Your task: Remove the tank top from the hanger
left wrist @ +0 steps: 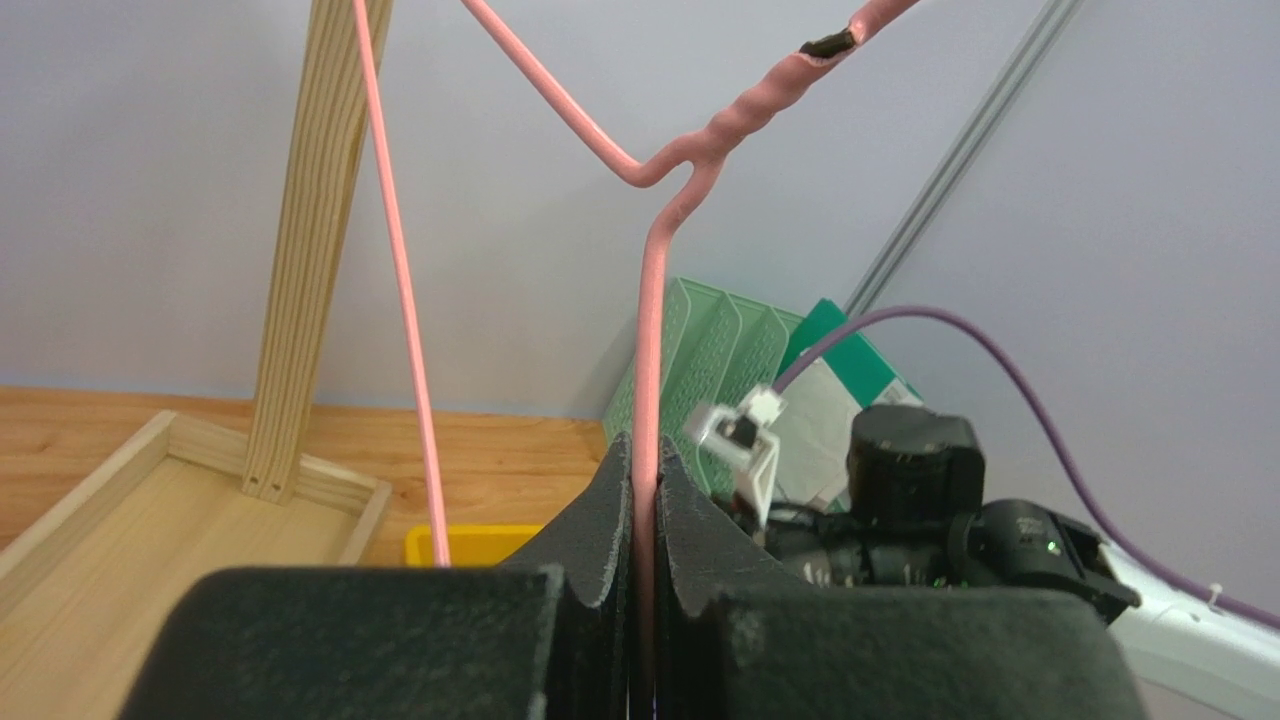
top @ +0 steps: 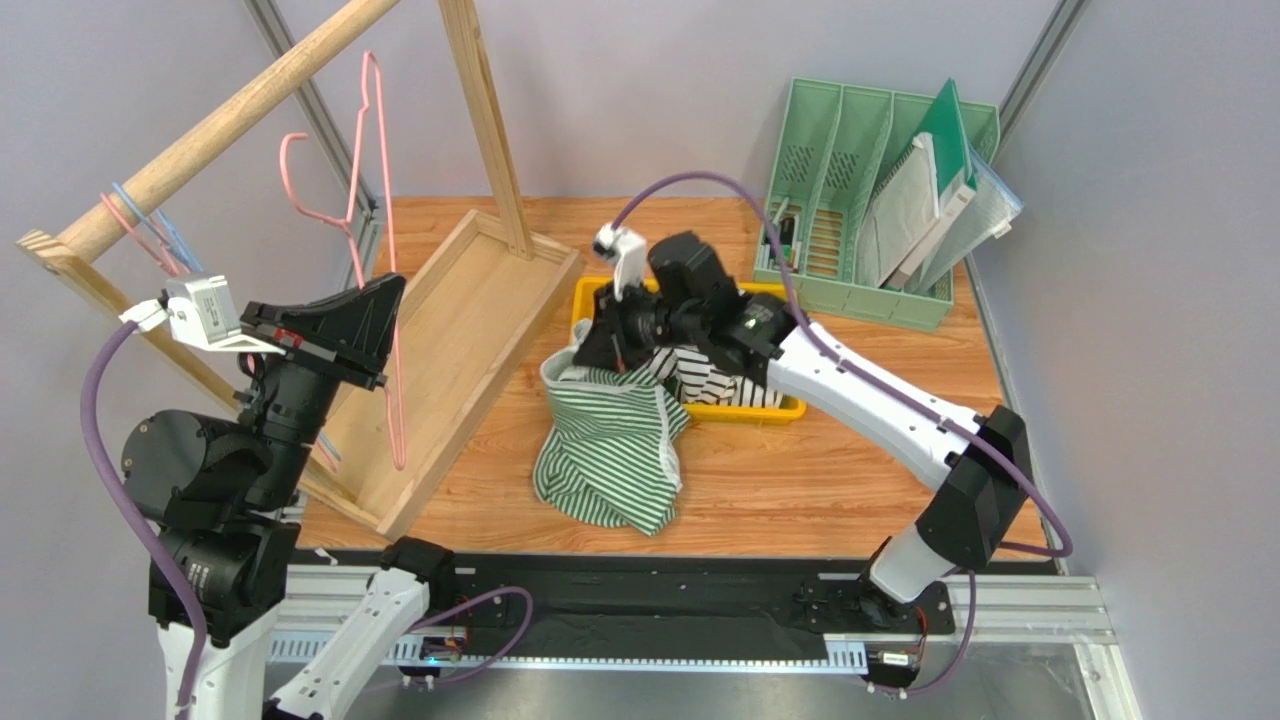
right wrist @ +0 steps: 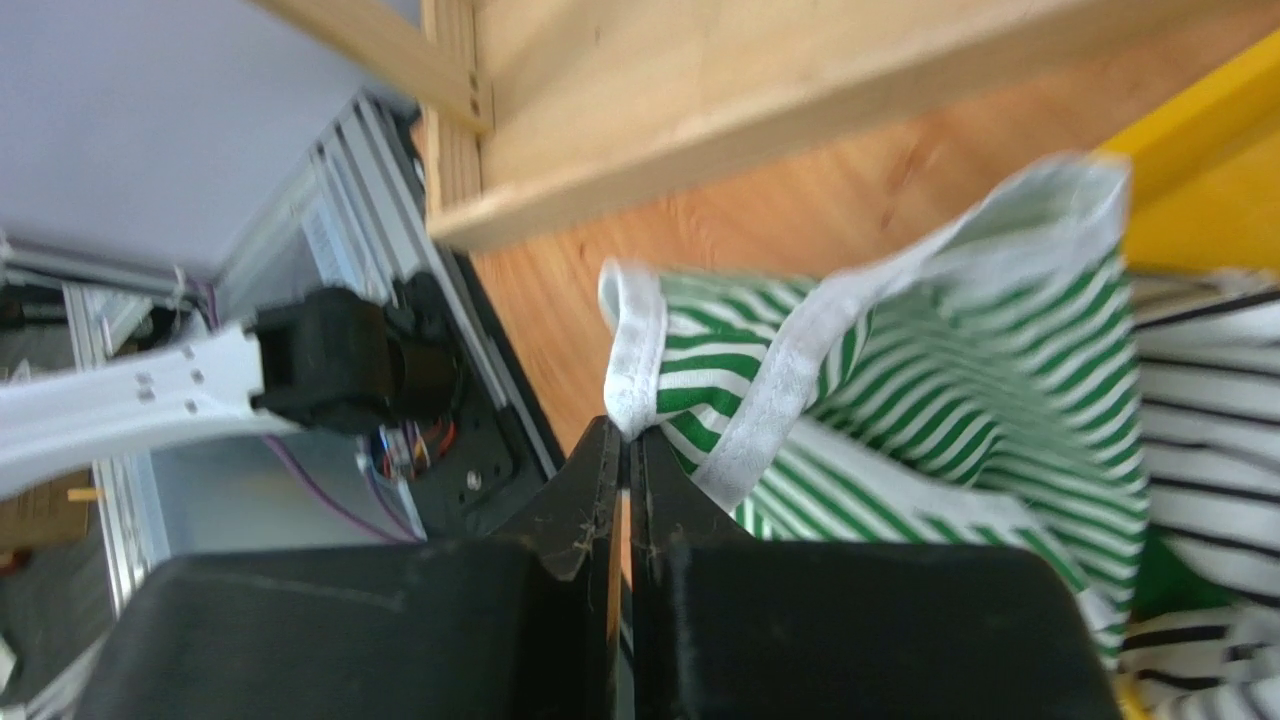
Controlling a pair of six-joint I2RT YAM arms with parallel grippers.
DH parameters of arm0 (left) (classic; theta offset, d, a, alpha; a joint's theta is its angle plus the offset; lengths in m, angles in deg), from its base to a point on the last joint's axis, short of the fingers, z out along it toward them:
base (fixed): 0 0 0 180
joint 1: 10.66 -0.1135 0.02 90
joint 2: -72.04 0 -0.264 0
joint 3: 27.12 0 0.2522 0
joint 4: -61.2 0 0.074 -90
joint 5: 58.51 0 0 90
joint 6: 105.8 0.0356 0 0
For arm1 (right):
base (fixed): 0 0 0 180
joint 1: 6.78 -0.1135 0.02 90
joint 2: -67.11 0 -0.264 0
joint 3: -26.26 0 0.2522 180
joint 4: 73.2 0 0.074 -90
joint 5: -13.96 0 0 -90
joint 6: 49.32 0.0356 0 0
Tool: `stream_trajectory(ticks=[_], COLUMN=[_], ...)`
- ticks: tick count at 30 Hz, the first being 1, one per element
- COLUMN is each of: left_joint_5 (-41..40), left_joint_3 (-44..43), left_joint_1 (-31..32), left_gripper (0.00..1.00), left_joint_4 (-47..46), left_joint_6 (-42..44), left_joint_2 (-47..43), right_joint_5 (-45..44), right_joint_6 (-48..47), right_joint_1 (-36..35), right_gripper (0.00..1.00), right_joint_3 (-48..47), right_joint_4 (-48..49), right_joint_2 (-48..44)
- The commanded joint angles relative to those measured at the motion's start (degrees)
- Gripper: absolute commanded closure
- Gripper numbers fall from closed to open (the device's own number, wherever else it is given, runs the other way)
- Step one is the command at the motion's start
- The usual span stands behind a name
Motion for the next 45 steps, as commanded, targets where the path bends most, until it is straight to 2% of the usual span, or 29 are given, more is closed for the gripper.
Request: stream_trajectory(ticks=[1, 6, 13, 18, 21, 24, 25, 27, 28, 30, 37, 45], left_joint_5=[1.08, 1.69, 1.96, 2.05, 2.31, 2.14, 1.96, 1.87, 1.96, 1.96, 2.57, 2.22], left_joint_3=[0.92, 1.97, 1.89, 2.32, 2.15, 1.97, 1.89, 1.80, 1.62, 1.45, 1.18, 1.62], left_joint_1=[0.05, 0.05, 0.14, 0.05, 0.05, 0.06, 0.05, 0.05, 0.05, 0.05, 0.05, 0.05], left_gripper=[1.00, 1.00, 1.00, 1.00, 1.00, 1.00, 1.00, 1.00, 1.00, 1.00, 1.00, 1.00], left_joint_4=[-0.86, -1.30, -0.42, -0.34, 0.36, 1.24, 1.33, 1.68, 1.77, 2.04, 2.74, 3.44], left_joint_6=[-0.56, -1.09, -0.74, -1.53, -1.44, -1.27, -1.27, -1.18, -1.26, -1.18, -1.70, -1.79], left_joint_2=[-0.40, -0.58, -0.84, -0.93, -0.84, -1.37, -1.55, -1.81, -1.98, -1.99, -2.42, -3.39], right_joint_5=[-5.17, -11.79, -22.51, -21.30, -21.38, -21.73, -22.69, -26.73, -30.48, -33.32, -41.41, -47.39], right_joint_6=[-0.41, -0.24, -1.38, -0.34, 0.81, 0.47, 0.03, -1.46, -2.60, -4.02, -7.97, -7.36], right_joint_1=[-5.43, -7.56, -7.56, -7.64, -8.52, -10.10, -11.50, -13.52, -15.80, -17.65, -23.28, -24.69], right_gripper=[1.00, 1.00, 0.97, 0.88, 0.78, 0.54, 0.37, 0.20, 0.07, 0.00, 0.00, 0.00], right_joint_3=[7.42, 15.76, 22.80, 23.78, 24.31, 24.05, 23.87, 22.82, 22.29, 20.28, 15.70, 12.89], right_joint_4=[2.85, 1.79, 0.21, 2.57, 5.03, 6.79, 7.06, 7.06, 6.54, 5.92, 4.86, 3.29], right_joint_2=[1.27, 2.78, -3.46, -1.63, -0.22, 0.23, 0.58, 1.28, 2.76, 4.79, 12.44, 20.34])
